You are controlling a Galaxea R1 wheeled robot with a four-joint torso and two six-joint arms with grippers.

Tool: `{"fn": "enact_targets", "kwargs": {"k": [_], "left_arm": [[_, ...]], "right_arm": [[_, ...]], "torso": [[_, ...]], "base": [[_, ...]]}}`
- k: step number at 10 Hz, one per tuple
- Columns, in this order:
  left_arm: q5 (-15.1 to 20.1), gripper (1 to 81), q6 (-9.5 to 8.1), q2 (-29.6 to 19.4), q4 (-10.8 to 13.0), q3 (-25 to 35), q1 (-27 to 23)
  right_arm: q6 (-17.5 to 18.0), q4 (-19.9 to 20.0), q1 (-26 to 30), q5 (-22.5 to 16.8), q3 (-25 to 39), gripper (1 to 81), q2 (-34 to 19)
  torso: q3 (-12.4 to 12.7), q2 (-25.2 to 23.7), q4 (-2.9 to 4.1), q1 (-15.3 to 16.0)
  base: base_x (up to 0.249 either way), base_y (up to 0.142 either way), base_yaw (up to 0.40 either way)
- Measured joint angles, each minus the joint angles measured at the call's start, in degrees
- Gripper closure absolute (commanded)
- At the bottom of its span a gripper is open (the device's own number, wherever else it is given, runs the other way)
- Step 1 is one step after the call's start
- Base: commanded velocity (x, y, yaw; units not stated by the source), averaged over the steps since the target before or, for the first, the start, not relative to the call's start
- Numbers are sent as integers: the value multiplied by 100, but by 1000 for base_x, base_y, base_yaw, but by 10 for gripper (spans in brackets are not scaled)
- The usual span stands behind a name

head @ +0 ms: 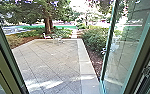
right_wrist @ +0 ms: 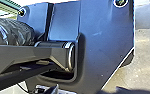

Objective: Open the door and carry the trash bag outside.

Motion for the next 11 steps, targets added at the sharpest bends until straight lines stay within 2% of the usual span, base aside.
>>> {"fn": "enact_targets", "kwargs": {"k": [11], "left_arm": [[-5, 811, 0, 2, -2, 2, 60]], "right_arm": [[0, -2, -96, -54, -2, 10, 11]], "torso": [[4, -9, 5, -28]], "base": [[104, 0, 0]]}}
